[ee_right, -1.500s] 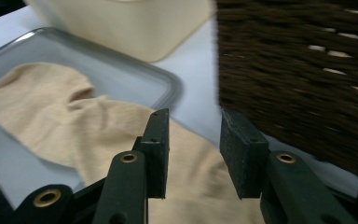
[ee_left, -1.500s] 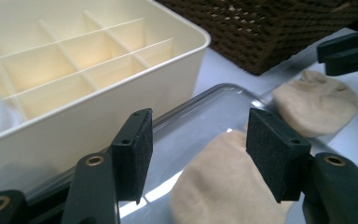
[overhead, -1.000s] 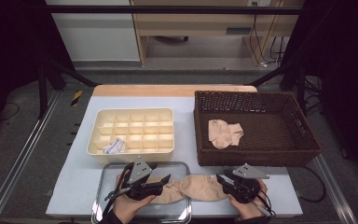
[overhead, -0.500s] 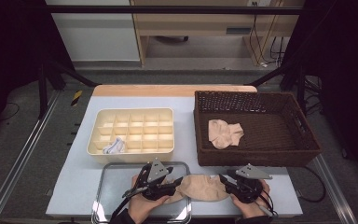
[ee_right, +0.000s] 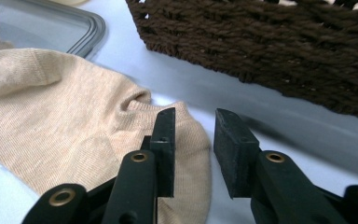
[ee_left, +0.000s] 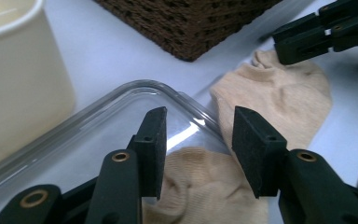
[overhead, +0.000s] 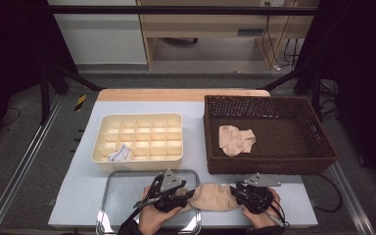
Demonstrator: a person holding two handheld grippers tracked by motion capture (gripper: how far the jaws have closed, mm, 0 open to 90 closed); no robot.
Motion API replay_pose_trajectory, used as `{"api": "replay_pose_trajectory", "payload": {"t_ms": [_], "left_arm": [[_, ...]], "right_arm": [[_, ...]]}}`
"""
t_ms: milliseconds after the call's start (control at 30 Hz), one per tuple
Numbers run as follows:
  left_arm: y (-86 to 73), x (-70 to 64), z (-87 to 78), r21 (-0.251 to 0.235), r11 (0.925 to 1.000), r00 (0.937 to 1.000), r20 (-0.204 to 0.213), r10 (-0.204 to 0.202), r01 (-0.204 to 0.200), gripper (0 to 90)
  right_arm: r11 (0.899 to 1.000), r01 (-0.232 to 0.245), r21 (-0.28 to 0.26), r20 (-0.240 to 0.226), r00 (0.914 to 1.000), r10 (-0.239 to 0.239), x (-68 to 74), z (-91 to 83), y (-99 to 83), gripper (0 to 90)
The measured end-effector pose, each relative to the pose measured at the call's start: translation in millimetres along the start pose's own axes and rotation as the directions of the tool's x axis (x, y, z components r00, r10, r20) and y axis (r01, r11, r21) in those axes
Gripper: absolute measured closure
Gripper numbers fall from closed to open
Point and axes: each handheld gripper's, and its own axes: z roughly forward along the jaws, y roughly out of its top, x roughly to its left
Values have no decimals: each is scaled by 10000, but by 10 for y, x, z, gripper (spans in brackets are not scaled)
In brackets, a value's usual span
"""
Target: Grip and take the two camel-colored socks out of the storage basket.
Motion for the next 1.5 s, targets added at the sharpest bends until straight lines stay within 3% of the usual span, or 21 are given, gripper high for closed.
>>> {"api": "replay_pose_trajectory", "payload": {"t_ms": [333, 467, 500, 633, 733, 833, 1033, 1167, 1200, 1233, 1300, 1333, 1500], "left_arm": [[22, -121, -41, -211, 9996, 9994, 290, 200, -194, 508], [-6, -170, 21, 184, 9983, 9985, -85, 550, -548, 526], [-31, -168, 68, 498, 9972, 9983, -143, 559, -552, 557], [-59, -170, 114, 754, 9955, 9981, -175, 586, -572, 700], [-53, -169, 89, 609, 9964, 9981, -144, 593, -584, 794], [-41, -165, 58, 448, 9977, 9986, -69, 520, -517, 853], [17, -113, -113, 35, 9998, 9994, 269, 219, -220, 856], [29, 3, -389, -367, 9993, 9997, 243, -17, 26, 856], [29, 3, -389, -367, 9993, 9997, 243, -17, 26, 856], [-5, 64, -510, -494, 9986, 9997, 158, -171, 179, 856], [-65, 126, -604, -466, 9986, 9996, 36, -264, 265, 856], [-104, 157, -641, -456, 9984, 9994, -27, -343, 341, 856], [-297, 315, -805, -356, 9966, 9964, -386, -750, 737, 856]], "right_arm": [[9998, 6, 185, -9, 10000, -6, 17, 15, -4, 763], [9999, -32, 152, 72, 10000, 31, 3, 11, -6, 723], [9999, -8, 113, 118, 9999, 7, -2, 10, -7, 707], [9999, 62, 141, 93, 9999, -63, 2, 20, -7, 750], [9997, 21, 262, -3, 10000, -21, 24, 11, 5, 842], [9993, 72, 363, -48, 10000, -70, 33, -13, 24, 876], [9999, -53, -130, -375, 9993, 48, 64, -169, 114, 891], [9969, 12, -784, -826, 9966, -77, 192, -327, 244, 892], [9969, 12, -784, -826, 9966, -77, 192, -327, 244, 892], [9946, 56, -1040, -1162, 9931, -177, 291, -360, 319, 892], [9942, 104, -1068, -1271, 9916, -240, 327, -361, 345, 892], [9924, 295, -1194, -1493, 9877, -474, 430, -333, 416, 892], [9915, 606, -1154, -1983, 9766, -828, 650, -165, 552, 892]]}}
